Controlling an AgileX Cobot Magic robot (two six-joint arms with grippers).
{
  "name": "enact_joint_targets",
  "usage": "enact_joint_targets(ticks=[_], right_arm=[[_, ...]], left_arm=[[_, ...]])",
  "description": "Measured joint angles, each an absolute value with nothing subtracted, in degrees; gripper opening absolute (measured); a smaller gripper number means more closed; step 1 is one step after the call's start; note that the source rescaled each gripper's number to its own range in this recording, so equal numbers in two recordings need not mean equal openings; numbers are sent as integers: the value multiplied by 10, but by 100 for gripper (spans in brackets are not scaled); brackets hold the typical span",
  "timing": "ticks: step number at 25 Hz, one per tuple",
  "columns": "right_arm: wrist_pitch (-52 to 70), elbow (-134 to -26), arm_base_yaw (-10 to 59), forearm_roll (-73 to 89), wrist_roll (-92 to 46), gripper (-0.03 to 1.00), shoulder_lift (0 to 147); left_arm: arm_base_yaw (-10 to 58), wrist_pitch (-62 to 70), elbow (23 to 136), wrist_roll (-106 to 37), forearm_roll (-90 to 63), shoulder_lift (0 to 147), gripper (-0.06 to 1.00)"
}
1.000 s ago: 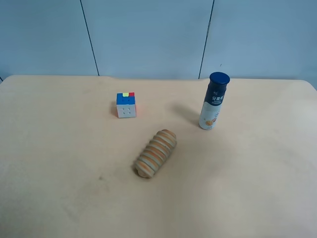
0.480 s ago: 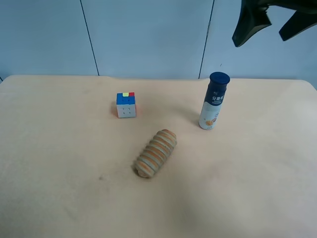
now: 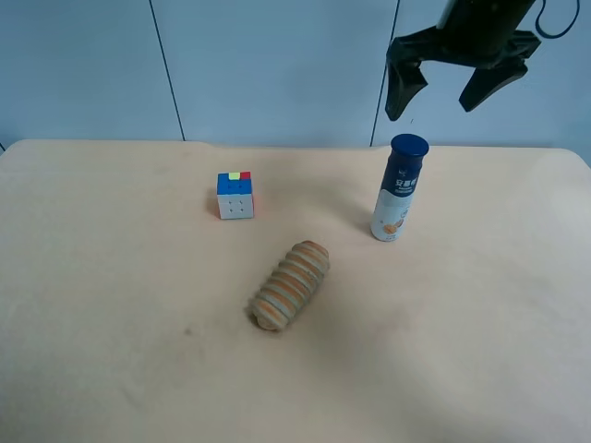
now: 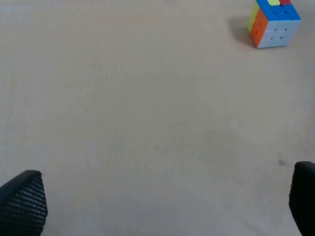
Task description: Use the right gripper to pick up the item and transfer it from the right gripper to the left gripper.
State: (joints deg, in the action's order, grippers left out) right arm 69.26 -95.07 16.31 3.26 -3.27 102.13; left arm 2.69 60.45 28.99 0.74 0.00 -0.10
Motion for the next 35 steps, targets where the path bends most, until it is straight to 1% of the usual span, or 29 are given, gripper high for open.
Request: enact_joint_targets(ticks=[8, 24, 26, 29, 31, 33, 35], right_arm=[[695, -951, 163, 59, -33, 99, 1083], [699, -952, 163, 42, -33, 99, 1135], [698, -952, 163, 40, -33, 97, 1141], [697, -952, 163, 36, -33, 92, 1143], [694, -952, 163, 36, -33, 85, 1143], [693, -952, 163, 36, -33, 75, 1143], [692, -952, 163, 36, -33, 58, 1143]], left_arm=[[27, 605, 290, 7, 0, -1, 100], [27, 605, 290, 7, 0, -1, 100], [27, 605, 290, 7, 0, -1, 100], [27, 605, 290, 7, 0, -1, 100], [27, 605, 290, 7, 0, -1, 100], [27, 605, 290, 7, 0, -1, 100], [27, 605, 290, 7, 0, -1, 100]])
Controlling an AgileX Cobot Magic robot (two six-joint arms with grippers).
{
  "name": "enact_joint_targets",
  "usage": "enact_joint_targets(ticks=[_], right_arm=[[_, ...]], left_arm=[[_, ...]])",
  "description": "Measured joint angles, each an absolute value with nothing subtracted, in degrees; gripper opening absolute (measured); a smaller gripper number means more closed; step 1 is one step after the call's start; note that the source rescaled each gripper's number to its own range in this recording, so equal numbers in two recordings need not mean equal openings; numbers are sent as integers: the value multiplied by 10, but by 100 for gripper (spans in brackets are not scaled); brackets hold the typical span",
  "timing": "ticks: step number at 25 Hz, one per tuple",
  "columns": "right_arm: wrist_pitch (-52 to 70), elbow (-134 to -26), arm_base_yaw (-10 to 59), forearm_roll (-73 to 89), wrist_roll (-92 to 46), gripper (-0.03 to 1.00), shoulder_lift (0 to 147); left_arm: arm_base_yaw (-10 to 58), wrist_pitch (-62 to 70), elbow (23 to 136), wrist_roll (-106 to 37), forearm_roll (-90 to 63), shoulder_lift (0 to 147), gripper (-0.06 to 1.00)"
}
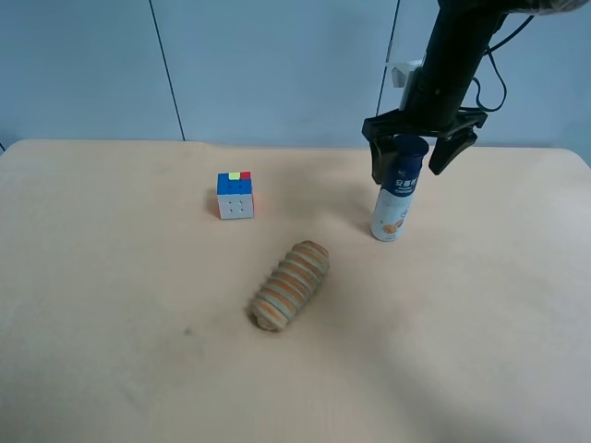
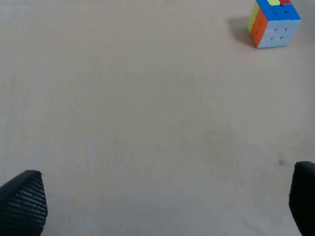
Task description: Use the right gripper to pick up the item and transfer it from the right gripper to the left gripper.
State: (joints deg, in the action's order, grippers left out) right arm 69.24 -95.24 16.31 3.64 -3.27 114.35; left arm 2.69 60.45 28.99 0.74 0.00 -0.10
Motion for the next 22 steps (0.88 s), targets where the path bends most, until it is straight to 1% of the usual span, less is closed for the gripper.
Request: enact_joint_targets(ticks=[1, 2, 4, 5, 16, 22], right_arm=[[692, -952, 163, 36, -33, 50, 1143], [691, -952, 163, 36, -33, 39, 1143], [690, -952, 163, 36, -33, 10, 1143], [689, -952, 163, 34, -33, 0, 1143], [685, -952, 163, 31, -33, 1, 1141], [693, -952, 163, 43, -33, 1, 1109]], left_arm=[[27, 605, 290, 7, 0, -1, 100], [27, 605, 290, 7, 0, -1, 100], [27, 605, 290, 7, 0, -1, 100], [27, 605, 290, 7, 0, -1, 100], [27, 605, 290, 7, 0, -1, 100], [27, 605, 290, 7, 0, -1, 100]])
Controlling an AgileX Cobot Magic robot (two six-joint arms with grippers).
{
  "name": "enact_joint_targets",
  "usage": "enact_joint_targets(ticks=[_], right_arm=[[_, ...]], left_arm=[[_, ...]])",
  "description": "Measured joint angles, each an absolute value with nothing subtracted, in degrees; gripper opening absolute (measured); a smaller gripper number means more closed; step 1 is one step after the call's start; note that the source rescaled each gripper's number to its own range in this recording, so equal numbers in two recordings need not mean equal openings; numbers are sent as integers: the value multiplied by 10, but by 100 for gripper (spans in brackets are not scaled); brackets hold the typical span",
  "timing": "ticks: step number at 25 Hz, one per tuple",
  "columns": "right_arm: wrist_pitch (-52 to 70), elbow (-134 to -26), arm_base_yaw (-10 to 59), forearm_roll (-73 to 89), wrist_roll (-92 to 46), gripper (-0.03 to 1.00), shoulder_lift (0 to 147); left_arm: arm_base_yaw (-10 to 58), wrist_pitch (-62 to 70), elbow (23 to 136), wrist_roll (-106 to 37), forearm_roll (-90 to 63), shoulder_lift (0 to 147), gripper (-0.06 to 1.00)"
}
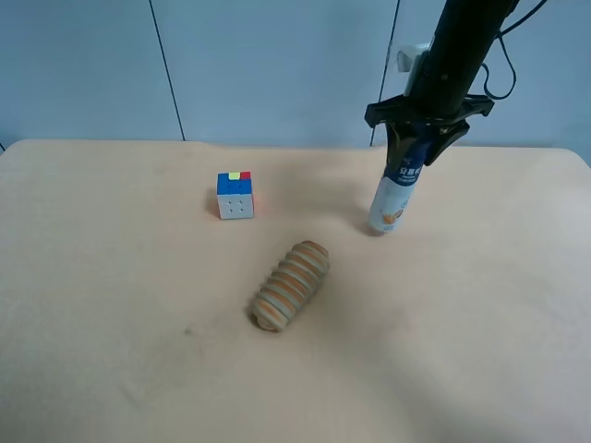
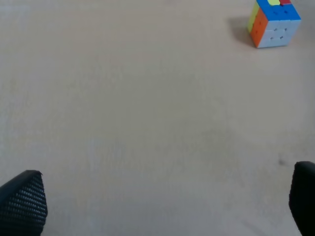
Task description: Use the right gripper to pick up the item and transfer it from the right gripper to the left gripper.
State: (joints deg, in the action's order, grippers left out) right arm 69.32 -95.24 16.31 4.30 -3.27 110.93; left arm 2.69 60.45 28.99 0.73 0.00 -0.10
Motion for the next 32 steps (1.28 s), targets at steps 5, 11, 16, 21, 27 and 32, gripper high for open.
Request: enact_joint_targets(ticks=[5, 11, 16, 21, 27, 32], right_arm=[[700, -952, 164, 45, -33, 1, 1074], [701, -952, 182, 55, -33, 1, 1033], [702, -952, 220, 62, -33, 1, 1006], [704, -952, 279, 76, -33, 1, 987], [704, -952, 351, 138, -51, 1, 980], [705, -952, 389, 168, -58, 1, 980]], left_arm=[[27, 605, 290, 7, 0, -1, 100], [27, 605, 290, 7, 0, -1, 100], [27, 605, 290, 7, 0, -1, 100], [27, 605, 290, 7, 0, -1, 100], [27, 605, 290, 7, 0, -1, 100], [27, 605, 290, 0, -17, -1, 100]])
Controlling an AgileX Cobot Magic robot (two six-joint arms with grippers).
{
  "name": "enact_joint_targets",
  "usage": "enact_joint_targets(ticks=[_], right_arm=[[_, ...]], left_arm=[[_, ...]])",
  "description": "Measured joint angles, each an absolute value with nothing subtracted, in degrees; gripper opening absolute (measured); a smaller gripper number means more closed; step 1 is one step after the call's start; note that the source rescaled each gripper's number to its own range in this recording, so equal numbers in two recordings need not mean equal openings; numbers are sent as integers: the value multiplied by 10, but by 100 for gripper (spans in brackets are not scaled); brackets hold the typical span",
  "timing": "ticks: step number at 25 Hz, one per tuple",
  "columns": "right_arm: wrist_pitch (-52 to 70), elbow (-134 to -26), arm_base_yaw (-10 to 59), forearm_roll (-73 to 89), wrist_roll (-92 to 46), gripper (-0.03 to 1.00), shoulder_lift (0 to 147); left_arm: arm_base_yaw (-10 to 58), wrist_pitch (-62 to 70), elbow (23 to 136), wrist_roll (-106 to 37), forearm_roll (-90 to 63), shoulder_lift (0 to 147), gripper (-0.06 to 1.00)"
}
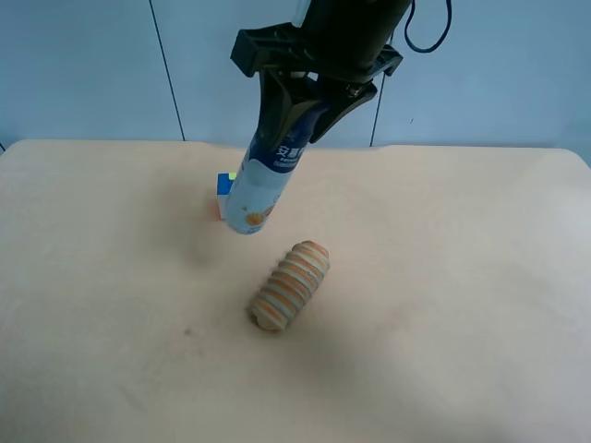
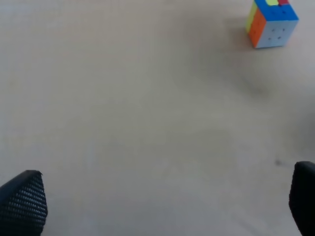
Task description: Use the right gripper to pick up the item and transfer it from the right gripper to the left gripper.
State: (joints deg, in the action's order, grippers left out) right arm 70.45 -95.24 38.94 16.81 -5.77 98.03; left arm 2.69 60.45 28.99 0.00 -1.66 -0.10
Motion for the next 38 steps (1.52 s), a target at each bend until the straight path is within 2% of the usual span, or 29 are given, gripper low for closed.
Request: enact_joint_targets(ticks=[6, 16, 19, 28, 38], right_arm=[[705, -952, 405, 202, -71, 1, 980], [704, -952, 405, 279, -107, 1, 980], [703, -952, 405, 303, -123, 1, 980], [669, -952, 405, 356, -145, 1, 980], [677, -952, 405, 374, -148, 1, 980]], left_arm=[[27, 606, 290, -89, -121, 16, 100], [28, 607, 336, -313, -289, 180, 100], [49, 596, 338, -356, -332, 218, 100], [141, 554, 338, -381, -336, 314, 100], [161, 455, 349, -434, -334, 430, 100]])
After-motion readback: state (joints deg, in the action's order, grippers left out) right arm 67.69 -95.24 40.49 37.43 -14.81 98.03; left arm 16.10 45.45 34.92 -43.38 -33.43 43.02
